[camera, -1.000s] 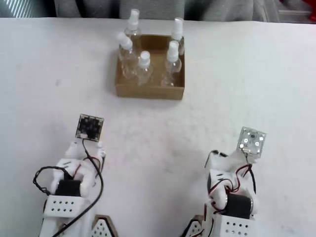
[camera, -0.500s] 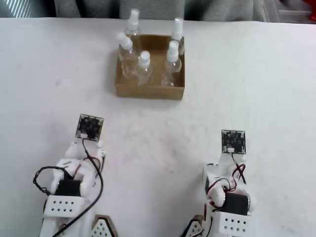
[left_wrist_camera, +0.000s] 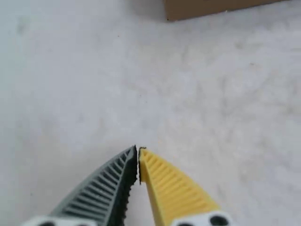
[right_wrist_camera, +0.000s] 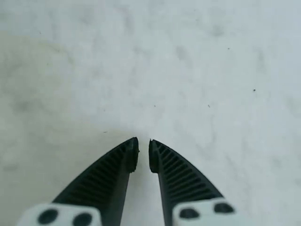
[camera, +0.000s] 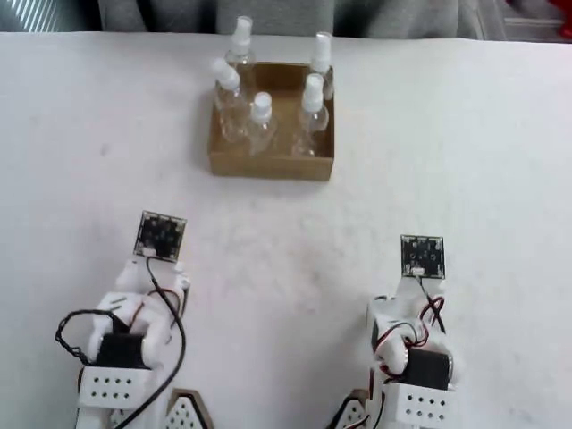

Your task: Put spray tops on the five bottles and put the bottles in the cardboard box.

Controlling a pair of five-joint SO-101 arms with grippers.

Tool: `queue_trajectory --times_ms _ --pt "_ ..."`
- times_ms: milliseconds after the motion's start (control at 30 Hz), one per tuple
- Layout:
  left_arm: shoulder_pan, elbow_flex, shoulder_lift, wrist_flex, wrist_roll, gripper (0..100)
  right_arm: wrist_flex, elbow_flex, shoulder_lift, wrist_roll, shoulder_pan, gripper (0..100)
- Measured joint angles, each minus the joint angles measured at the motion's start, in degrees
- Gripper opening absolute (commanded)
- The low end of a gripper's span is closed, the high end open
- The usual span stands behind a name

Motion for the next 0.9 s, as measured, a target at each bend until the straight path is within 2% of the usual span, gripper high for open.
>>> queue_trajectory --times_ms 133,333,900 --pt "0.0 0.0 -6.2 12.9 0.0 2 0.0 0.0 0.0 0.0 0.0 1.5" --pt "0.0 -0.3 -12.6 22.5 0.0 2 0.0 0.0 0.0 0.0 0.0 1.5" --pt "0.0 -0.3 -13.5 23.5 0.0 2 0.0 0.0 0.0 0.0 0.0 1.5"
